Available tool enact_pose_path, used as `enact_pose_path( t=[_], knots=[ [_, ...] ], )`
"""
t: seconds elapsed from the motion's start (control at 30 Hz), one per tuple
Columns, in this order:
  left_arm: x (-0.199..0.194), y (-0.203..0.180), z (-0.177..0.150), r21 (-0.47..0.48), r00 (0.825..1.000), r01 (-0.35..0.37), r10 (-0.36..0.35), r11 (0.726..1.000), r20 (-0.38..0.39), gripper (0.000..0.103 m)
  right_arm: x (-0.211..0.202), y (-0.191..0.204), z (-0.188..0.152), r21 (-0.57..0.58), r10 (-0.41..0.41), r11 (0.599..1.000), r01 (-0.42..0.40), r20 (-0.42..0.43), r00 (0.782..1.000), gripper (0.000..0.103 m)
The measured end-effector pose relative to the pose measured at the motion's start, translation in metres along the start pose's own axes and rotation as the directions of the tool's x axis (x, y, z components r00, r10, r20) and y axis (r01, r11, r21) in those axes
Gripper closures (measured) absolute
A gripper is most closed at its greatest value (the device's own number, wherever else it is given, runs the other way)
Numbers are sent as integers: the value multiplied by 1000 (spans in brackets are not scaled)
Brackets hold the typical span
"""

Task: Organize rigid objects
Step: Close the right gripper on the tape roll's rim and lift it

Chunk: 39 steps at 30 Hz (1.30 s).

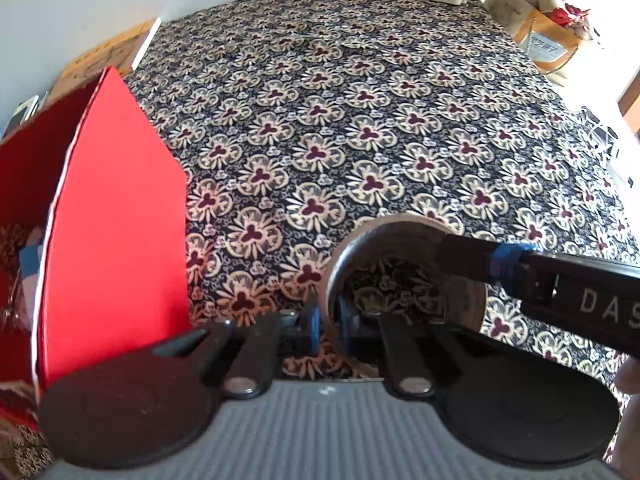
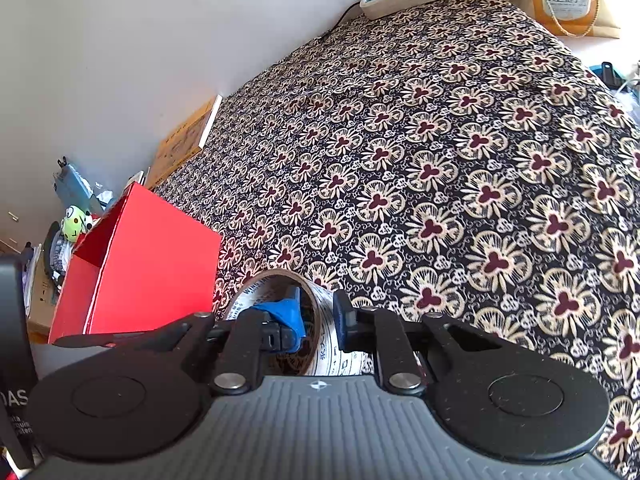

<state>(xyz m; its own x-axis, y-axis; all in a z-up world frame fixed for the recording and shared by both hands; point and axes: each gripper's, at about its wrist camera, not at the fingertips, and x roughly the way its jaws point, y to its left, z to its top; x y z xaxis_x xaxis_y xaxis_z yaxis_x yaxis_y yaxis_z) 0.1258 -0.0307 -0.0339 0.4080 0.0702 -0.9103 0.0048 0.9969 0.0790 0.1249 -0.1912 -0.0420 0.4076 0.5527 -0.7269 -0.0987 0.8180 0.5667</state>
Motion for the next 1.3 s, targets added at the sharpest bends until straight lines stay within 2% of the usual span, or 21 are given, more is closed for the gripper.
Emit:
enact_pose_path(
  t=[0.2, 0.27, 0.37, 0.57, 0.93, 1.3],
  knots=[
    [-4, -4, -11, 13, 1000, -14, 14, 1000, 14, 90, -1, 1, -12, 3, -19, 1000, 19, -26, 999, 102],
    [-4, -4, -14, 15, 1000, -14, 13, 1000, 17, 90, 0, 3, -17, -5, -34, 999, 34, -30, 999, 96],
    [-5, -4, -17, 10, 1000, -17, 17, 1000, 24, 90, 0, 8, -24, -30, -49, 998, 49, -9, 999, 95],
    [-6, -3, -19, 5, 999, -32, 32, 999, 32, 88, 6, 8, -25, 8, -37, 999, 37, 3, 999, 95],
    [-3, -8, -21, 16, 999, -50, 49, 999, 19, 86, 13, 16, -22, -12, -56, 998, 55, -3, 998, 99],
    [-3, -6, -21, -2, 999, -43, 43, 999, 23, 87, 9, 12, -24, -25, -36, 999, 36, 14, 999, 102]
  ],
)
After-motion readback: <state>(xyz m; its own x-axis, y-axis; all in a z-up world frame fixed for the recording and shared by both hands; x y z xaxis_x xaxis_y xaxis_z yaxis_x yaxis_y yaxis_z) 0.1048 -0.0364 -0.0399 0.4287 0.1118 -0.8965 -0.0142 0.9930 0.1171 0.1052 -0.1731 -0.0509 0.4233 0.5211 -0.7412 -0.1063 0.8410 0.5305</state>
